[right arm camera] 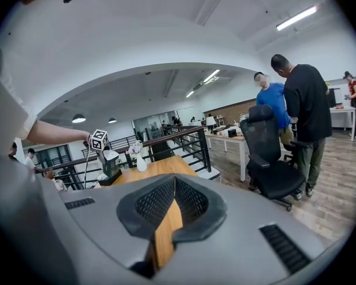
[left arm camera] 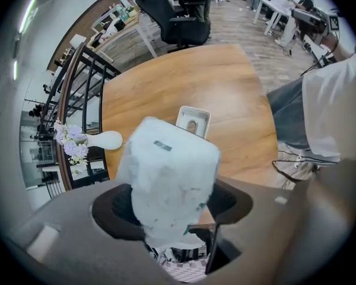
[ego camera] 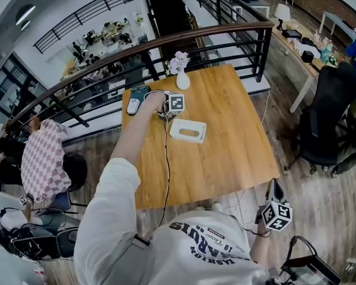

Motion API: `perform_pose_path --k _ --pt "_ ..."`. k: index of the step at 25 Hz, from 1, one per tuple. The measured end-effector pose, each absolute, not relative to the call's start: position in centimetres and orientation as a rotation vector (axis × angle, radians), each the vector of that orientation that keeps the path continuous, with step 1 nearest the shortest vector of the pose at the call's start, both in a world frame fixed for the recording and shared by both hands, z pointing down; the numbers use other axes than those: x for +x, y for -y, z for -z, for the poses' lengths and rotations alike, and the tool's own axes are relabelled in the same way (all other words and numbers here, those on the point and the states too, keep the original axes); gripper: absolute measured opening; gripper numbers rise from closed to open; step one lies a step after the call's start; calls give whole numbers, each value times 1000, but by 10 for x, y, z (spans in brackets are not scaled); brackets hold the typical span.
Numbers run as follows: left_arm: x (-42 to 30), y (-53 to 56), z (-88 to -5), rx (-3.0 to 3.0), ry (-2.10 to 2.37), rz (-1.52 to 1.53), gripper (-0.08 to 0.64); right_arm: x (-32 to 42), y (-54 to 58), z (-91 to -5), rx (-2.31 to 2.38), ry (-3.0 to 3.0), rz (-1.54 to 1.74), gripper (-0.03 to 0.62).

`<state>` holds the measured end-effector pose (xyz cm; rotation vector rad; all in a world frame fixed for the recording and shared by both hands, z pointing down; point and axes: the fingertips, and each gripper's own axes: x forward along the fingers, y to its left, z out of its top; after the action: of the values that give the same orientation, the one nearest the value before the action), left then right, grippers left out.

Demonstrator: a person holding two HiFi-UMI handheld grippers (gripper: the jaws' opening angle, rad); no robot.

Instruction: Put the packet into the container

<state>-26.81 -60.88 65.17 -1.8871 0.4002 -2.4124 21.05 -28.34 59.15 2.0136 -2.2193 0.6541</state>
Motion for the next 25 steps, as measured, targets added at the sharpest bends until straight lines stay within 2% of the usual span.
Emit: perform_pose_path --k 13,25 --pt "-252 611 -683 -1901 -399 2414 305 207 287 -595 1995 2213 -668 11" --pt "-234 608 -753 -1791 -396 2526 305 228 273 -601 2053 2139 -704 11"
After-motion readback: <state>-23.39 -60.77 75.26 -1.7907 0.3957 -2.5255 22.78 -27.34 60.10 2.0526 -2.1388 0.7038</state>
